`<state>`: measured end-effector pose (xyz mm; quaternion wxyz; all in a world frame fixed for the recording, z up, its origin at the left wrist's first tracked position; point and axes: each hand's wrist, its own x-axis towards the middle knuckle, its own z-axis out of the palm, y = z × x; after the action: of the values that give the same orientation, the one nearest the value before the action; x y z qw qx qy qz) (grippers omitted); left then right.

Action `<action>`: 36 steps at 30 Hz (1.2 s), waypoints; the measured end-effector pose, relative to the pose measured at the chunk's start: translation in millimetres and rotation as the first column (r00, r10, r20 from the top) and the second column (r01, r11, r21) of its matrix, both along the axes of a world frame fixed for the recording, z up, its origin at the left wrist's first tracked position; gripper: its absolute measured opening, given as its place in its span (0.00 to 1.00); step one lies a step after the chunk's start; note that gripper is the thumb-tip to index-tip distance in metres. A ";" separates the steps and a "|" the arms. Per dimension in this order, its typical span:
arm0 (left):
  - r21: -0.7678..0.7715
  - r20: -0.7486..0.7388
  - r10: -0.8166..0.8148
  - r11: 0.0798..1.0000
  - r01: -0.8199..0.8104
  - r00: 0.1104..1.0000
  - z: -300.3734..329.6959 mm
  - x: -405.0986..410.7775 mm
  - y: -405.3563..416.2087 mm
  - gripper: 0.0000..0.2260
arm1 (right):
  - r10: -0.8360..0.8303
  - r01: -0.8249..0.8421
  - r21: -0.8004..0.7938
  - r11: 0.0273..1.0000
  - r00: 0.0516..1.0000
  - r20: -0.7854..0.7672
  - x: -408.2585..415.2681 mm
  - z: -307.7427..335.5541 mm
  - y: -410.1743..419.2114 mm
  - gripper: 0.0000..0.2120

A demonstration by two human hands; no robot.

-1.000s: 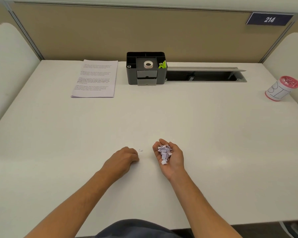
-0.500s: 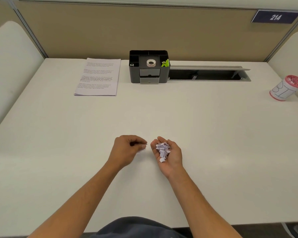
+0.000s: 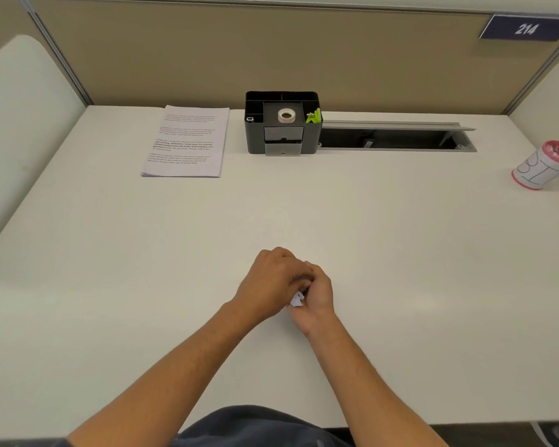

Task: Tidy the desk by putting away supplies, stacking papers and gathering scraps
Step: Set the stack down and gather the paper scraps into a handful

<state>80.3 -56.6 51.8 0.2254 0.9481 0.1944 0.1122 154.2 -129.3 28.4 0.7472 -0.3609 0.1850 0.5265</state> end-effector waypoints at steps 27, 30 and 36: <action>0.228 0.298 -0.131 0.972 0.063 0.946 -34.3 -27.3 -1.9 0.13 | 0.010 -0.013 0.155 0.988 1.000 0.017 -4.6 -3.4 1.1 0.18; 0.171 0.283 -0.115 0.983 0.068 0.952 -34.2 -29.4 -2.4 0.14 | -0.003 0.002 0.169 0.986 1.000 0.009 -3.6 -0.1 -1.4 0.16; -0.001 0.318 0.048 0.999 -0.050 0.947 -30.7 -50.0 2.7 0.19 | -0.087 0.090 0.136 0.987 0.996 -0.032 0.8 1.3 -2.2 0.15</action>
<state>30.3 -53.9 21.1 0.2476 0.9133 0.1786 0.2696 155.0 -131.6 29.7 0.7905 -0.2929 0.1737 0.5091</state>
